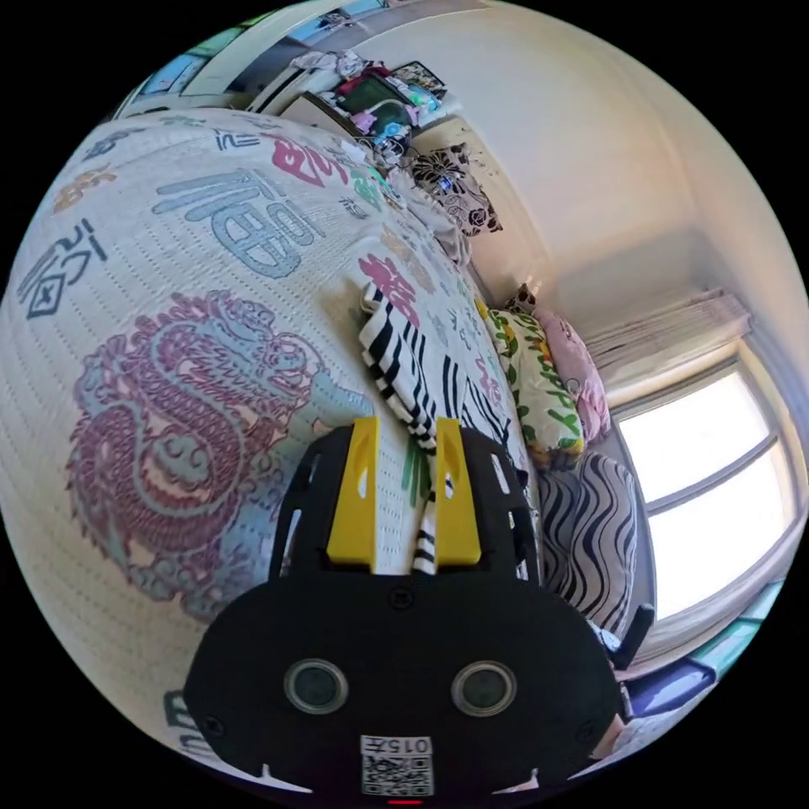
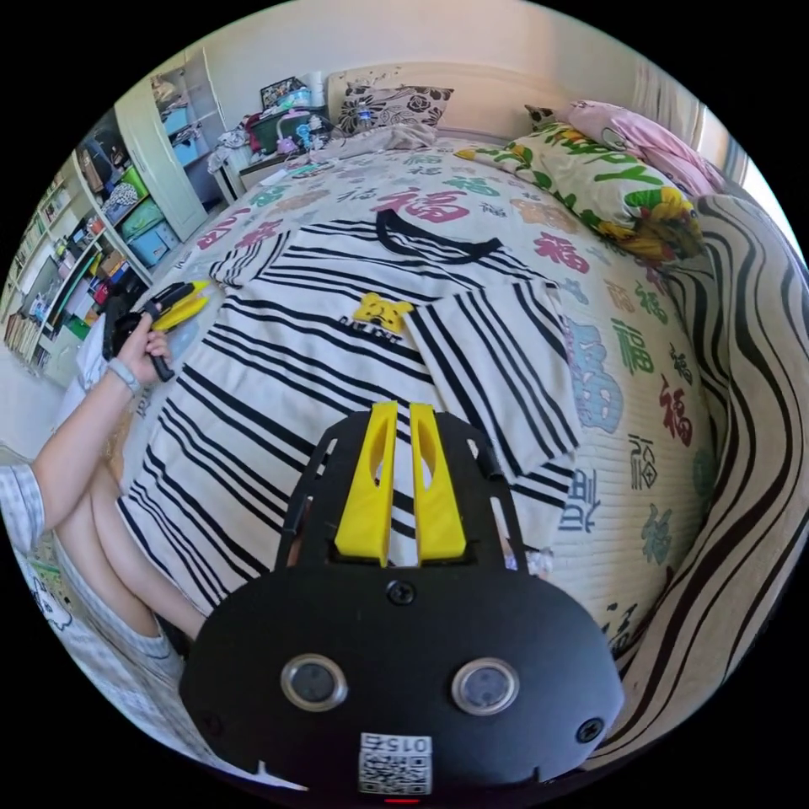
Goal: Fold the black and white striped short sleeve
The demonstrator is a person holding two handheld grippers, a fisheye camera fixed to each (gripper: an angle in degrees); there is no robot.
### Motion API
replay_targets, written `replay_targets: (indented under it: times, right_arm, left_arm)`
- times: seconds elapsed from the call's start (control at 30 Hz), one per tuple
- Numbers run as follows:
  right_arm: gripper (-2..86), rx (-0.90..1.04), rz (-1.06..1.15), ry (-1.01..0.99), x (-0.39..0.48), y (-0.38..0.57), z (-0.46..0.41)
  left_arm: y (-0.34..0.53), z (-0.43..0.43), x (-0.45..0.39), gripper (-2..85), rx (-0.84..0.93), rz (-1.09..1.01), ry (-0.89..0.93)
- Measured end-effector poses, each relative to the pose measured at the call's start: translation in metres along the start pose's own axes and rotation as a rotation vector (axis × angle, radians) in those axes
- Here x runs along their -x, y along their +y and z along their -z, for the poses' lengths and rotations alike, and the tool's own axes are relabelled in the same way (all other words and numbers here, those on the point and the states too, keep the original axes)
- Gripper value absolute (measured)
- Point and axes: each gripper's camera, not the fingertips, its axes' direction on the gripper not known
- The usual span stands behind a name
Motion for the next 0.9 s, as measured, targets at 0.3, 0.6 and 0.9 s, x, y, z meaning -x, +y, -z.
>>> replay_targets:
  times: [0.3, 0.6, 0.9]
  right_arm:
    - [3.1, -0.011, 0.125, -0.089, 0.081, -0.085, 0.018]
    - [0.3, 0.061, 0.212, -0.212, 0.142, -0.162, 0.002]
    - [2.6, 0.046, 0.329, -0.183, 0.221, -0.252, -0.007]
  left_arm:
    - [-0.014, 0.053, 0.013, -0.7, -0.186, 0.164, 0.107]
    - [-0.001, 0.145, 0.034, 0.6, -0.299, 0.201, 0.1]
    - [-0.034, 0.149, 0.035, -0.2, -0.146, 0.19, 0.196]
